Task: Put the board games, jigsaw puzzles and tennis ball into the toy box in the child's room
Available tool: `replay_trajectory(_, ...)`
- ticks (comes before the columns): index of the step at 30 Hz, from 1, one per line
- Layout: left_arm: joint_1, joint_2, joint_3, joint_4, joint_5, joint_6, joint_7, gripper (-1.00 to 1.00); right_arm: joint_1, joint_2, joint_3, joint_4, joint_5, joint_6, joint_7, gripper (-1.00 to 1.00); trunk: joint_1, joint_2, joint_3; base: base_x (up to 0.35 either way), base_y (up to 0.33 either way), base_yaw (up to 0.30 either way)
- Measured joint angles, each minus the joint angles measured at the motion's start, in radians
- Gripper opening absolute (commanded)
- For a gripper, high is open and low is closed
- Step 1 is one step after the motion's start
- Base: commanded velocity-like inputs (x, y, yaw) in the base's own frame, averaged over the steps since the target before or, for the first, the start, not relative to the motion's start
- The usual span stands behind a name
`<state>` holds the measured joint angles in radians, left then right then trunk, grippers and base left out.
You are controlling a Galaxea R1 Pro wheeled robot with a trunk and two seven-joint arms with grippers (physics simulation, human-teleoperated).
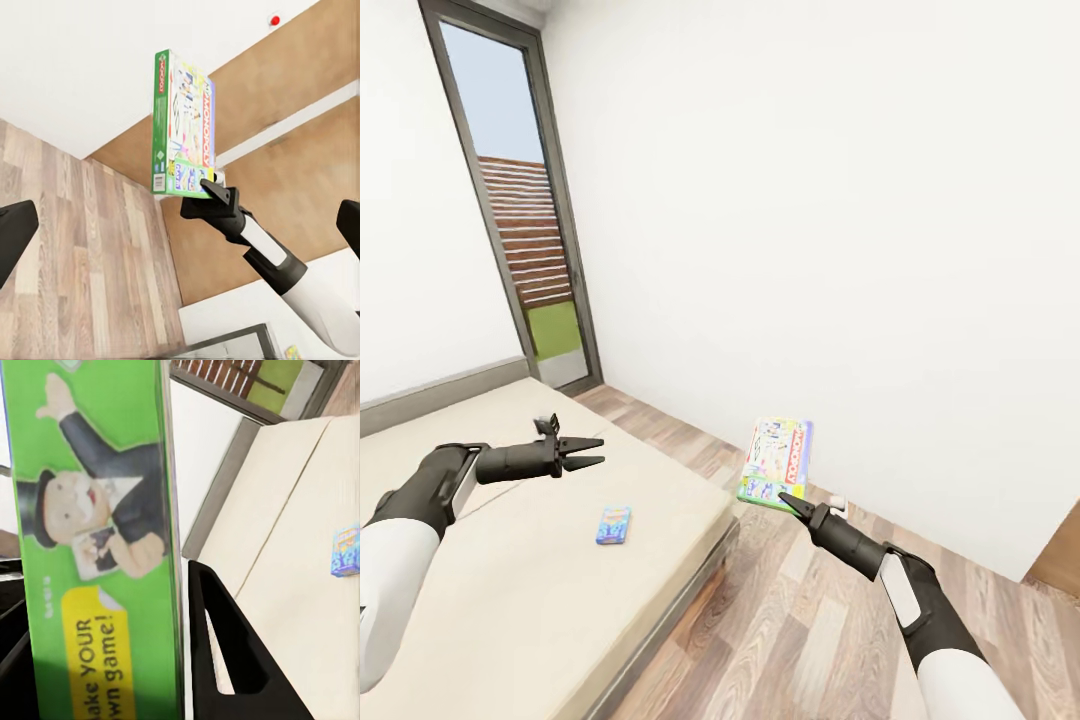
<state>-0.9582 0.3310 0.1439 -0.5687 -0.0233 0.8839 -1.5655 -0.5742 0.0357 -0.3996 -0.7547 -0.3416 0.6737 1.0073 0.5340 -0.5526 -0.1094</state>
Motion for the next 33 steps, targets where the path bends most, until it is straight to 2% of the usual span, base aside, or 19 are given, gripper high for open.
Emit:
replay_trajectory(22,0.0,0.0,0.001,0.0,0.0,0.0,0.0,1.0,0.0,0.0,0.0,0.0,0.0,0.0,-0.001,-1.0,-0.085,0.154,0.089,0.0,0.0,-0.257)
replay_trajectory(33,0.0,0.0,0.001,0.0,0.0,0.0,0.0,1.0,-0.001,0.0,0.0,0.0,0.001,0.0,0.0,-1.0,-0.084,0.154,0.098,0.0,0.0,-0.257)
